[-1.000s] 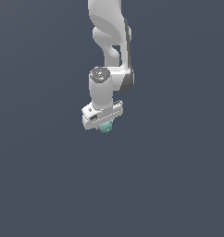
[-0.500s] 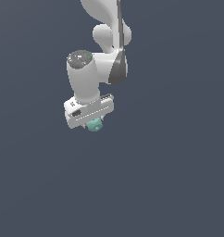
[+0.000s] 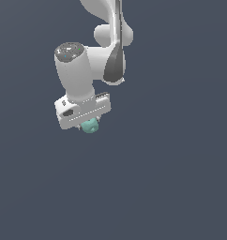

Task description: Pick up the object and move it to a goal position.

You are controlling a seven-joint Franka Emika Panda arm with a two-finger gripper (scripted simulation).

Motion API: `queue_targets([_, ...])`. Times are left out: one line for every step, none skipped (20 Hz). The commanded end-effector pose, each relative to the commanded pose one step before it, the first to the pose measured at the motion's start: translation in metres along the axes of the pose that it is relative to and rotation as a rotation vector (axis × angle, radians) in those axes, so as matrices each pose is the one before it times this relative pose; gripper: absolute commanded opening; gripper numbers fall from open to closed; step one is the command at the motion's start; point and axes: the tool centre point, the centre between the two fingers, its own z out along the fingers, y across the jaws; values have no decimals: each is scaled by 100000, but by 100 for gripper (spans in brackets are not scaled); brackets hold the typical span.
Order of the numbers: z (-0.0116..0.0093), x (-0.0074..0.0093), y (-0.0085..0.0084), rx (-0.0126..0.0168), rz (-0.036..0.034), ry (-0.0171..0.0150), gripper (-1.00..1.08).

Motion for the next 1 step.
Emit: queue_targets([-145,56,130,39,-59,-45,-100])
